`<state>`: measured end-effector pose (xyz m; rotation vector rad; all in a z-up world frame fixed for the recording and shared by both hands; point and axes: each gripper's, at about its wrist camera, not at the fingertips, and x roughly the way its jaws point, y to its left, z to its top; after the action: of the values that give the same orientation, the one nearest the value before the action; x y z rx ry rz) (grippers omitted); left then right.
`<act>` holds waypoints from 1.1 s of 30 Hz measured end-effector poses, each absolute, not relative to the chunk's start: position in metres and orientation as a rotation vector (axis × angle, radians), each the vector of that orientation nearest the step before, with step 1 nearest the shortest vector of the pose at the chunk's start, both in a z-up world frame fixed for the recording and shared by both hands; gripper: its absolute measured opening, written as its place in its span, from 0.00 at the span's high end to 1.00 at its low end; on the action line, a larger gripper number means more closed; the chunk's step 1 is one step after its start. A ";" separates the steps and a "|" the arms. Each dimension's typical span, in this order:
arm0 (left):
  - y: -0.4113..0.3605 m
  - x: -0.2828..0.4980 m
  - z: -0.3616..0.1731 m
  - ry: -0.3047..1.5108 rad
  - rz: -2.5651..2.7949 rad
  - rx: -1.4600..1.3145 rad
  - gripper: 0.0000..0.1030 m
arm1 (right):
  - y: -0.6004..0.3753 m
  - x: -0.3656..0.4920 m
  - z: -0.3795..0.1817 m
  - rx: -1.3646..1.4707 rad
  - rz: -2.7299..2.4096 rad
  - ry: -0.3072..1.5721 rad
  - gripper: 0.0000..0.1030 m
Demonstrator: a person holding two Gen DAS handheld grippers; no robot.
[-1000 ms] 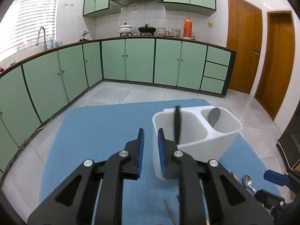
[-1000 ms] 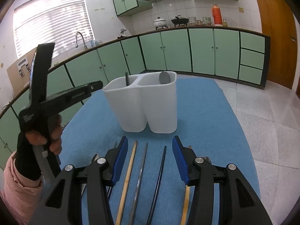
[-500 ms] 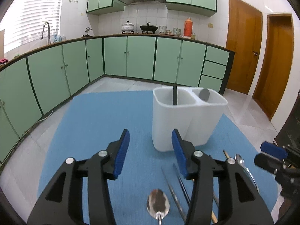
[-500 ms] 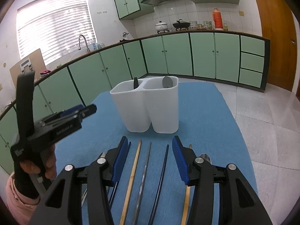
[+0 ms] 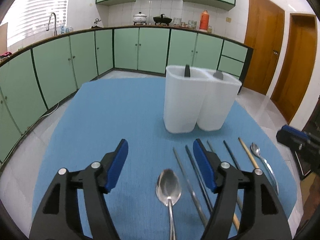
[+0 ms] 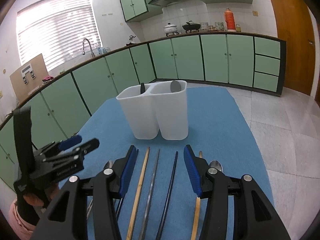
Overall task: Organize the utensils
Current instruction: 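Grasp a silver spoon with the left tool while the right tool approaches another silver spoon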
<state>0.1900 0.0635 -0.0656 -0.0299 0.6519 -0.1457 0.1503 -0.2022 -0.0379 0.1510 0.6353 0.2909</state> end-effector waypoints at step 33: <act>0.054 0.203 -0.124 0.862 -0.152 0.007 0.65 | -0.246 0.167 -0.083 0.180 0.161 0.735 0.53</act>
<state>0.2034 0.0536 -0.1241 0.0070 0.8620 -0.1519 0.1674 -0.2460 -0.0834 0.1801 0.7346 0.1611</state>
